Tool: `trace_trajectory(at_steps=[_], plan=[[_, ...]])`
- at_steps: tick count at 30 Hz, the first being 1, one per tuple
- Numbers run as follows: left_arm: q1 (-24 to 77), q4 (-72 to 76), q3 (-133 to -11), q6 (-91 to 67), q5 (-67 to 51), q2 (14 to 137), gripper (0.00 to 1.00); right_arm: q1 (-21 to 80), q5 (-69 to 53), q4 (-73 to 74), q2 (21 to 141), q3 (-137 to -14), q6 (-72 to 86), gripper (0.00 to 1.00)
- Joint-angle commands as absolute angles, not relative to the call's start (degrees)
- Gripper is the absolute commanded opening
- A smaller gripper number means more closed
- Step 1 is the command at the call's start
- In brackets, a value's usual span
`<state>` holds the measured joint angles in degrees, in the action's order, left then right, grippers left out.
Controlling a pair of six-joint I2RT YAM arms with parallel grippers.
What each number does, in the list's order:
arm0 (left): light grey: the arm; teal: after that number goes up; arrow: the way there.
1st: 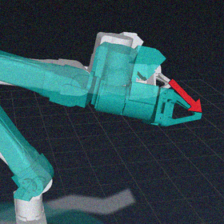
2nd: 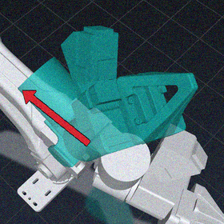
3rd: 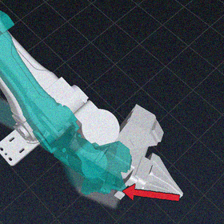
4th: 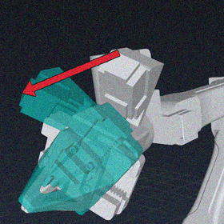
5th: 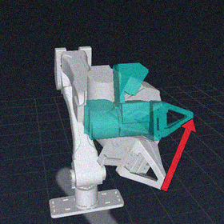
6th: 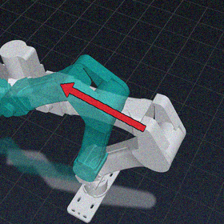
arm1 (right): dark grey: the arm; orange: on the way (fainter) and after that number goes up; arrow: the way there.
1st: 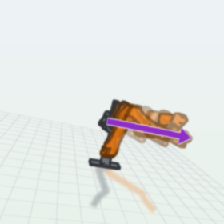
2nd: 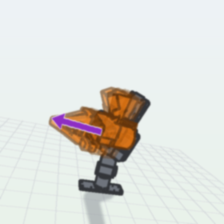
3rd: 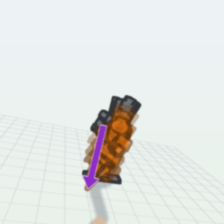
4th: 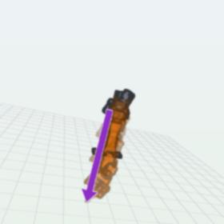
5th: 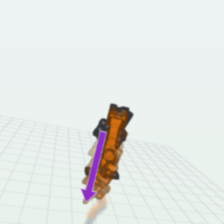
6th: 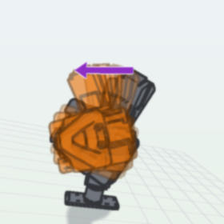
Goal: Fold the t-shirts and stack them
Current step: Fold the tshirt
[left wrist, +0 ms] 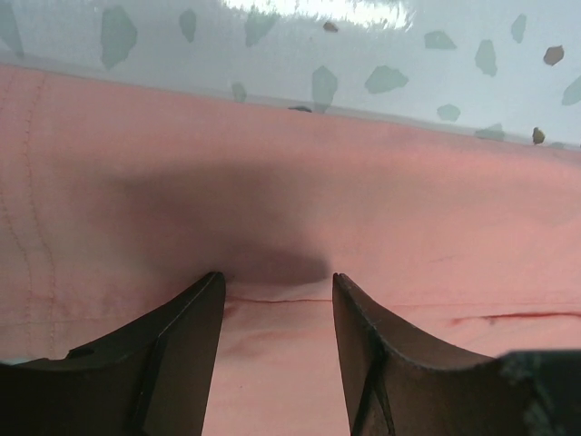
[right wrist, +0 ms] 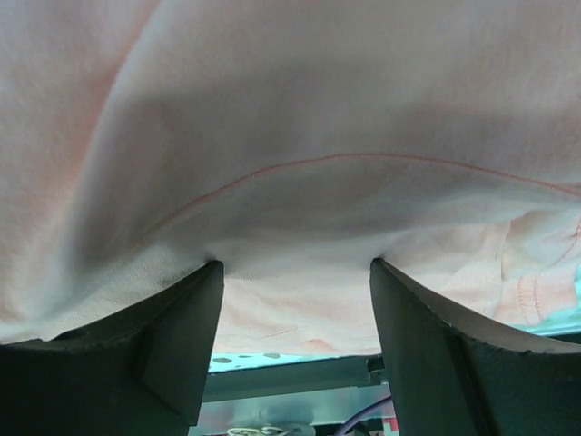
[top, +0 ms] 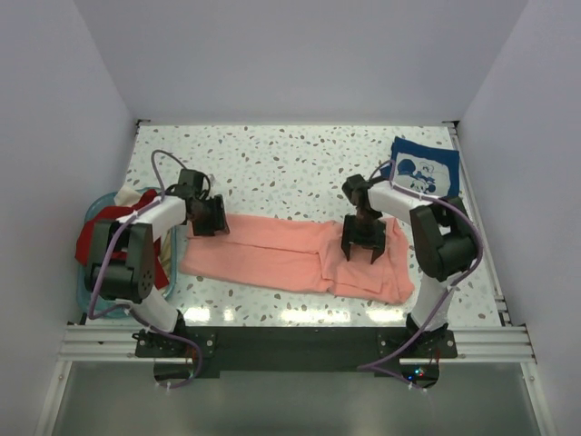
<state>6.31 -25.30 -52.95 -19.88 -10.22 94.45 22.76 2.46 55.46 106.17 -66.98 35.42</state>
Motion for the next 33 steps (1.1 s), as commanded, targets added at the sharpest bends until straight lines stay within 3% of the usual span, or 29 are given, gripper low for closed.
trace_trajectory(at_steps=[1, 12, 23, 26, 33], plan=[[6.7, -31.6, -47.8, -19.1, -6.3, 93.3, 0.56, 22.9, 2.6, 49.3, 111.8, -73.3, 32.4, 0.7], [7.3, -37.2, -46.1, -24.1, -6.2, 86.9, 0.56, 22.9, 0.1, 53.9, 130.2, -96.6, 27.4, 0.7], [7.3, -42.4, -44.1, -25.6, -4.5, 76.8, 0.58, 22.2, 7.3, 64.4, 146.3, -135.6, 26.3, 0.74], [7.3, -43.6, -45.5, -25.4, -4.5, 74.2, 0.58, 21.4, 7.8, 62.5, 144.7, -138.7, 25.8, 0.76], [7.3, -39.4, -50.1, -23.9, -9.4, 72.1, 0.57, 21.1, 5.8, 56.1, 132.5, -130.2, 22.0, 0.78]])
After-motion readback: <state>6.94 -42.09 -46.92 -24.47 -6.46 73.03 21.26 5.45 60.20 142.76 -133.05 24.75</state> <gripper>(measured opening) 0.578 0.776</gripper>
